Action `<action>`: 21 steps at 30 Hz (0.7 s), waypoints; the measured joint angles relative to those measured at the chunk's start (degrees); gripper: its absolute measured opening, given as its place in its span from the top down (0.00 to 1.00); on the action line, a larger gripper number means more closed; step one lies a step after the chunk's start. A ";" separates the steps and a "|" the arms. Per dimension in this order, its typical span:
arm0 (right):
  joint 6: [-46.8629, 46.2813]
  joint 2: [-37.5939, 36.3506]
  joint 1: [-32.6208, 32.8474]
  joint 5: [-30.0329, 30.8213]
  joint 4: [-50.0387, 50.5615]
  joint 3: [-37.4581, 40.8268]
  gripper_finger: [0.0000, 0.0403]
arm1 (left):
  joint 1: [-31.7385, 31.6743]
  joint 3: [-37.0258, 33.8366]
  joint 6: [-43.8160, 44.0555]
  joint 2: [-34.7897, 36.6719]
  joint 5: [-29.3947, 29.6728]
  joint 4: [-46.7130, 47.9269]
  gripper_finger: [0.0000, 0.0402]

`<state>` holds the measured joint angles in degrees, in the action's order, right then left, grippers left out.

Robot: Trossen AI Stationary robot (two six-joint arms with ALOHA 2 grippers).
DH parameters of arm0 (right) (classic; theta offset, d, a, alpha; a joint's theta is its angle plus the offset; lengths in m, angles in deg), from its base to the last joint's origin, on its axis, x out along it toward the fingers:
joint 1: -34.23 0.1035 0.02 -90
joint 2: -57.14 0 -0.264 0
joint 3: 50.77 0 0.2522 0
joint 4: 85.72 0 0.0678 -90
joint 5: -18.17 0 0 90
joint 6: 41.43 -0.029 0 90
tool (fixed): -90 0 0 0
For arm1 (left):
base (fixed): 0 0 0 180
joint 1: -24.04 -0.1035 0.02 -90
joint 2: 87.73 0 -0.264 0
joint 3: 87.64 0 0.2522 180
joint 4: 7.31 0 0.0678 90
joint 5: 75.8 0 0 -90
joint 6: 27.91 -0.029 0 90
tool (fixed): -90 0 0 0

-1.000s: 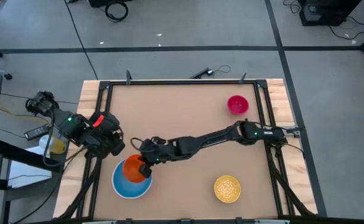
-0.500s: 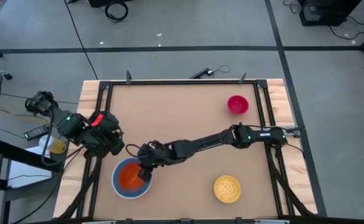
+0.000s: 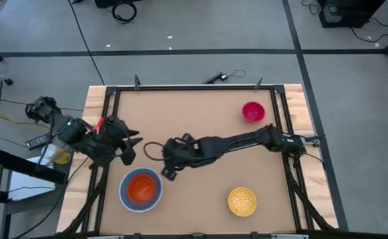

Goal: Nest bowls inside each other
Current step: Stack the yellow bowl on top of the orange bowl

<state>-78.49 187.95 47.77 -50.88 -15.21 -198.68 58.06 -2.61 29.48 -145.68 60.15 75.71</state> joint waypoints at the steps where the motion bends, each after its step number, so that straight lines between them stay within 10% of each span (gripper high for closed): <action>1: 0.46 -1.18 0.40 1.25 2.92 0.00 0.64 | 0.01 0.00 -3.05 0.40 1.32 -2.80 0.65; 8: -4.30 -12.05 4.73 4.22 14.11 11.34 0.64 | 0.02 0.00 -20.74 3.50 5.53 -20.10 0.65; 21: -29.27 -36.40 20.03 -17.02 8.73 55.66 0.68 | -2.80 -2.64 -37.71 -0.26 -0.63 -40.71 0.65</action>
<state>-107.76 151.55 67.80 -67.89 -6.48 -143.01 55.25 -5.26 -8.24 -145.94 59.52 34.99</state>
